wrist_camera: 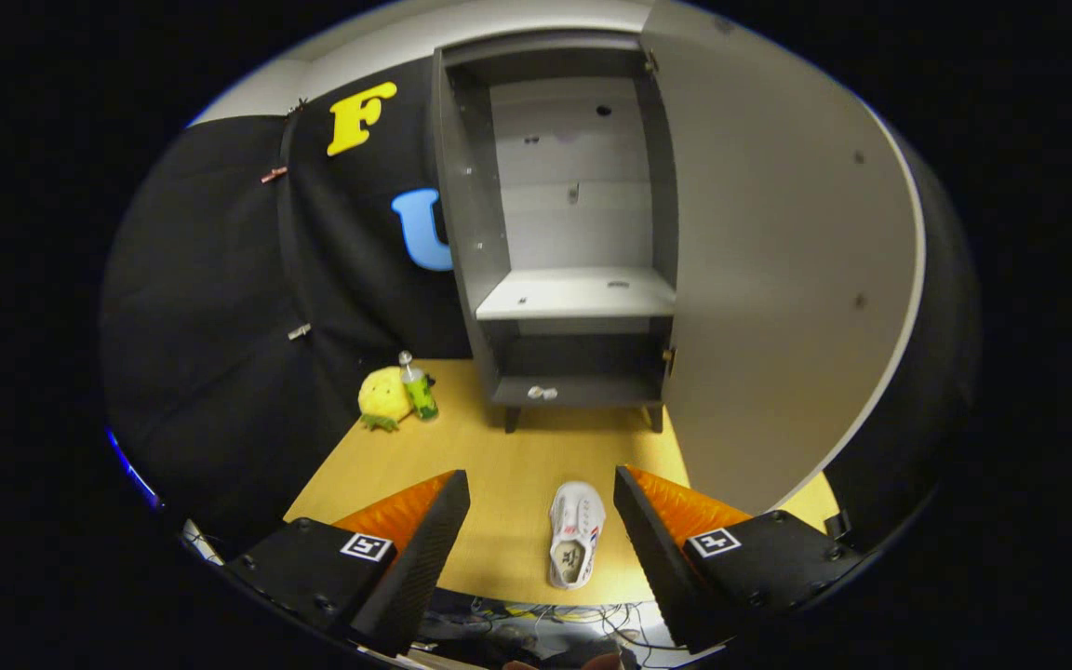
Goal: Open the shoe cabinet door, grab the shoes and put them into the shoe cabinet, then close the shoe cabinet door.
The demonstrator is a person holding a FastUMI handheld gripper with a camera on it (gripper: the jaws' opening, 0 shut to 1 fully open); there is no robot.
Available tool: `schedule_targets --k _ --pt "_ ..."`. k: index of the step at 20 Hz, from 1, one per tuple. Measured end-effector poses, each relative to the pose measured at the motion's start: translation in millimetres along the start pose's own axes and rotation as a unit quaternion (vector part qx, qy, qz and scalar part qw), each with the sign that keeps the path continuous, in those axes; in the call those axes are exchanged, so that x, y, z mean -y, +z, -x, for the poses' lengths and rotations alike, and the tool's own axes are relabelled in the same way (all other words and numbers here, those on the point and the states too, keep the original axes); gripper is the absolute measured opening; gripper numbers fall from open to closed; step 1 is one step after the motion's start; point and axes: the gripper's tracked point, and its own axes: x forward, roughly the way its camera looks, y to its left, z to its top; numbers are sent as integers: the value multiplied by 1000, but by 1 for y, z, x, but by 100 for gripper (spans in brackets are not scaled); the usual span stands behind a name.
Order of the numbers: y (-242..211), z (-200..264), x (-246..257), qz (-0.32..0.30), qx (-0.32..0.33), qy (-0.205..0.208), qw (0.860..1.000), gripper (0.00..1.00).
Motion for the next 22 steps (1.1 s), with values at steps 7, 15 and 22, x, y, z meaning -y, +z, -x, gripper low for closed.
schedule_targets --k 7,15,22 --pt "-124 -78 9 -13 -104 -14 994 98" --pt "-199 -148 25 -45 -133 -26 990 83" --pt "-211 -204 40 -38 -94 -61 993 52"
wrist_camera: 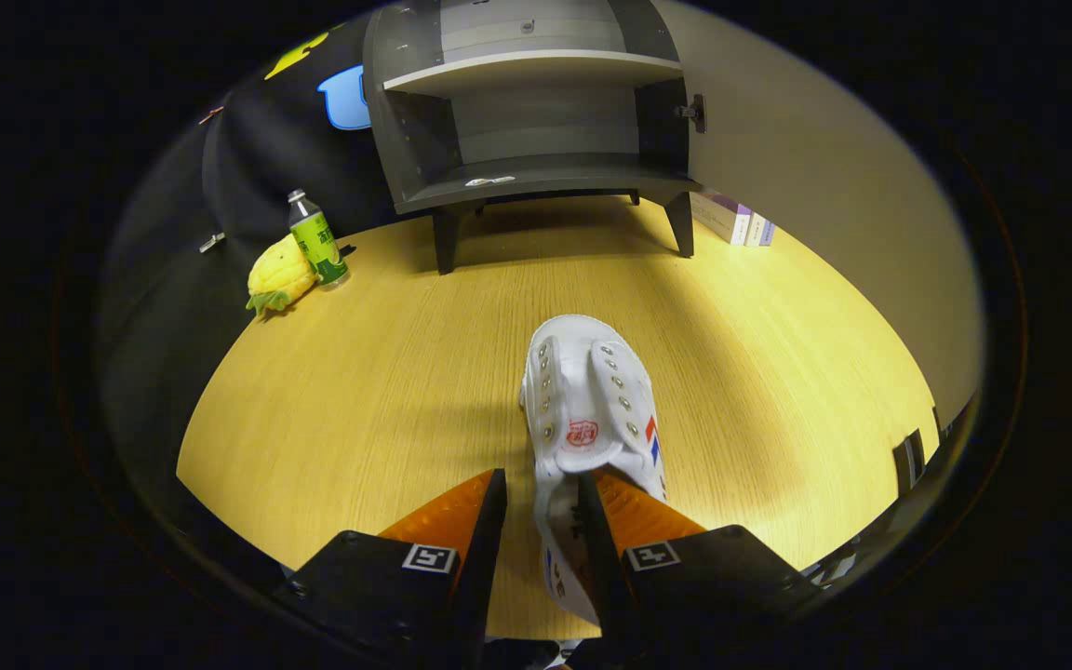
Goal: Open the shoe cabinet door, grab the shoes and put them into the shoe cabinet, then close the shoe cabinet door.
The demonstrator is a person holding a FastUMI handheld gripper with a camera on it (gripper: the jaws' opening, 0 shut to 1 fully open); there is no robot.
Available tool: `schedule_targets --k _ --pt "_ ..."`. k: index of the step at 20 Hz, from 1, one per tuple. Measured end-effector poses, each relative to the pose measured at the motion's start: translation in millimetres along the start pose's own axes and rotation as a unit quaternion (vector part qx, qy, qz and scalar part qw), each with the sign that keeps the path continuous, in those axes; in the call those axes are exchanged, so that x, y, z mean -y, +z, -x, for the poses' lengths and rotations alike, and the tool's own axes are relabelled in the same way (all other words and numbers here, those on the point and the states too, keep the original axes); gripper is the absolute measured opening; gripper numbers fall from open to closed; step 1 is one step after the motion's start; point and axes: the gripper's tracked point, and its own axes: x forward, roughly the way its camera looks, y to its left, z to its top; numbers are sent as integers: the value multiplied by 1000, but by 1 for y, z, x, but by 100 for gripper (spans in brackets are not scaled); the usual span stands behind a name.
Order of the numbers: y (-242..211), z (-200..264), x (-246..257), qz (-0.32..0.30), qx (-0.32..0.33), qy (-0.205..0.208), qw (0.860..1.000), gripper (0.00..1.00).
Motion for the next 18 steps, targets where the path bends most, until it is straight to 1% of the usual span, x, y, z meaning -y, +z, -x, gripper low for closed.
schedule_targets --k 3,5,6,8,9,10,11,12,13,15,18 --pt "4 -18 1 5 19 -10 1000 51" --pt "12 -27 2 8 44 -15 999 52" --pt "19 -25 8 11 57 -31 998 51" --pt "27 -42 6 -2 73 -18 997 29" --pt "30 -57 6 -3 75 -12 997 29" --pt "29 -43 3 3 84 -1 996 18" --pt "31 -52 4 13 95 5 995 11" --pt "32 -51 3 16 98 8 995 11" --pt "33 -50 3 20 97 8 995 8" --pt "38 -43 6 31 97 4 995 7" --pt "48 -28 5 29 92 19 995 7"
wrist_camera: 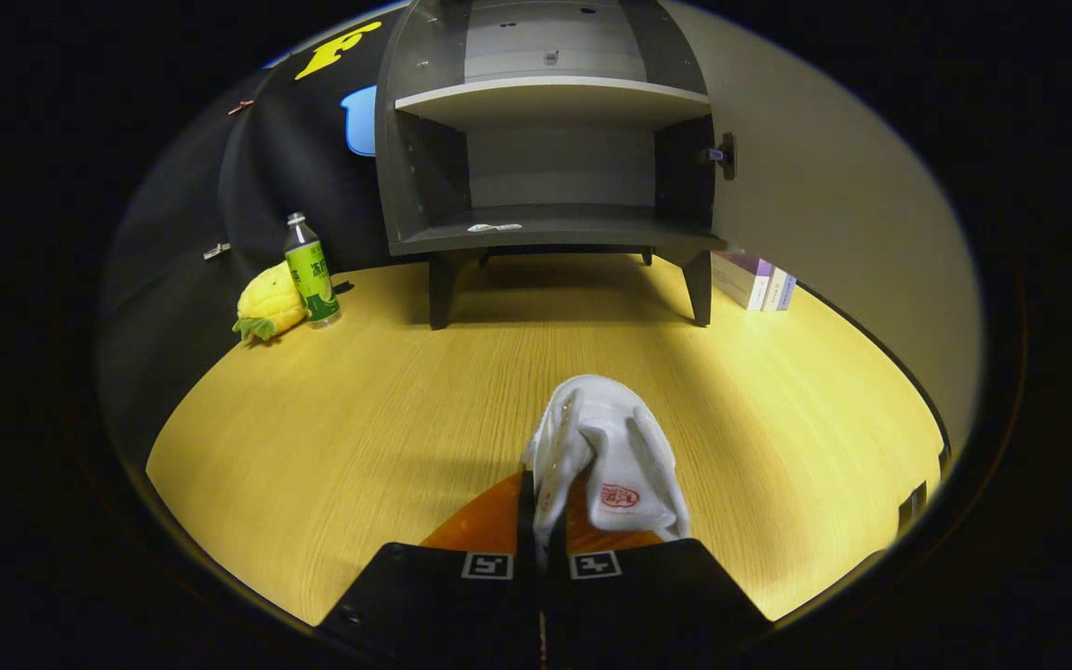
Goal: Open the shoe cabinet door, grab the shoes and put them into the shoe cabinet, then close the shoe cabinet door.
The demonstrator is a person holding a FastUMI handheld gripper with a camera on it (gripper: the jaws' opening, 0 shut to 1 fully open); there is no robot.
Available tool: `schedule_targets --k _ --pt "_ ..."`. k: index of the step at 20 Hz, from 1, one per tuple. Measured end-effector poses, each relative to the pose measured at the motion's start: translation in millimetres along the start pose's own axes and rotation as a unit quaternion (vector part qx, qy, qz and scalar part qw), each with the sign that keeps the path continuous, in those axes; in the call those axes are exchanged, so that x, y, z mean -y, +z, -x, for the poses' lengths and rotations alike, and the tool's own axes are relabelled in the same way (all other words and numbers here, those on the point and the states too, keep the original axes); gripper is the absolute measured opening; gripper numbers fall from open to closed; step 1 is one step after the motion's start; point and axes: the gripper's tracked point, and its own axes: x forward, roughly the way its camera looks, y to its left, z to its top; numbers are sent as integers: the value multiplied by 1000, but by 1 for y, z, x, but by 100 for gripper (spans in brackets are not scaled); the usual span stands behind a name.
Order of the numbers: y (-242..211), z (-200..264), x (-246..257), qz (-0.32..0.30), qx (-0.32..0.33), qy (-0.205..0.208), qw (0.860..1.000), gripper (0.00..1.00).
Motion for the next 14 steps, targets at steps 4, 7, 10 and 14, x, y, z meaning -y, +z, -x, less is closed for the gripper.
schedule_targets --k 4,7,10,14 --pt "43 34 1 -15 10 11 1000 7" --pt "95 61 8 -23 24 1 999 7" --pt "161 87 9 -22 52 -5 998 7" --pt "251 110 2 -20 91 4 996 7"
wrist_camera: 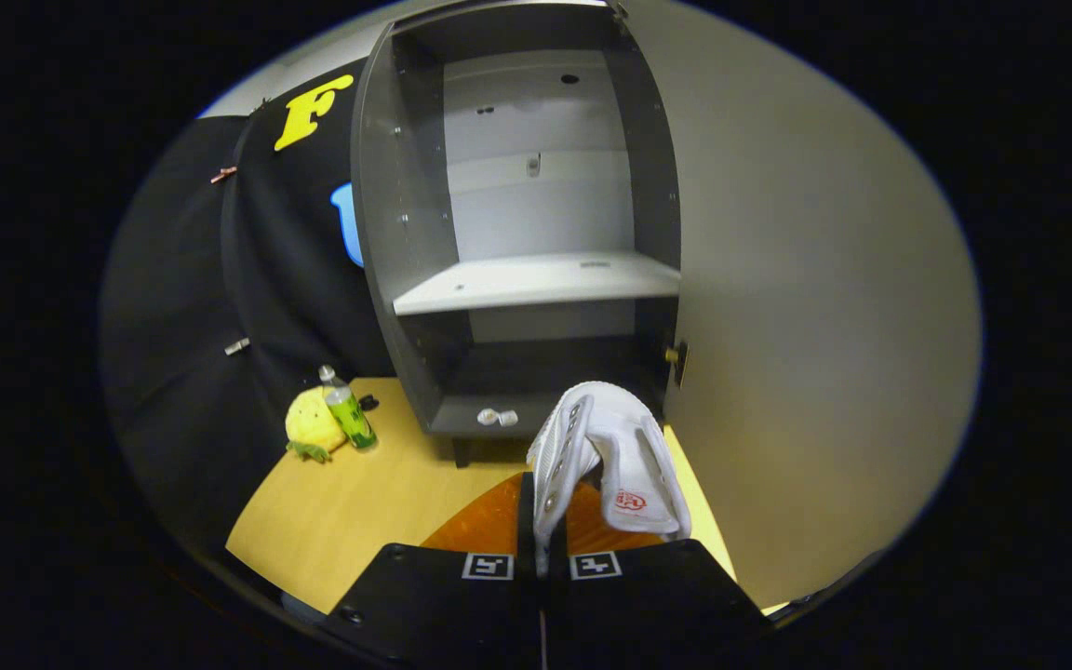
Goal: Open the shoe cabinet door, grab the shoes and put them into the shoe cabinet, then close the shoe cabinet door.
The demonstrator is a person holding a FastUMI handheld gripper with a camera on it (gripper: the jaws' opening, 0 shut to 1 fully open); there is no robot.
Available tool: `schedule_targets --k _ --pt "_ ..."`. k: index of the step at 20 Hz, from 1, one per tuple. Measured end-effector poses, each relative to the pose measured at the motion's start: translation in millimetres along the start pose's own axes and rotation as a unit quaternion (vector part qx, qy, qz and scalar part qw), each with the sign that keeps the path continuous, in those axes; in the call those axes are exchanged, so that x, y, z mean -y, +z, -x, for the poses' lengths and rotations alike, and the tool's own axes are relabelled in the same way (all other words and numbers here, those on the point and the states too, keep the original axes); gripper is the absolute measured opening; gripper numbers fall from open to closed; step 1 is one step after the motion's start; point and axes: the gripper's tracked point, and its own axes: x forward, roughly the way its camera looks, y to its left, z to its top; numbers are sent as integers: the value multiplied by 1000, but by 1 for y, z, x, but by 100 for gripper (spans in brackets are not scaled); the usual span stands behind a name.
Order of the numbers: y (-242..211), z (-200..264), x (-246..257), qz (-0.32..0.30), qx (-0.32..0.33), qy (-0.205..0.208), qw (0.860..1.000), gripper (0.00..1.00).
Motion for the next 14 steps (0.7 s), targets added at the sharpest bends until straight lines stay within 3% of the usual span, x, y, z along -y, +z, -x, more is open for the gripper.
schedule_targets --k 7,14 --pt "118 -42 -23 -3 33 21 999 7" --pt "188 -120 -35 11 41 18 999 7"
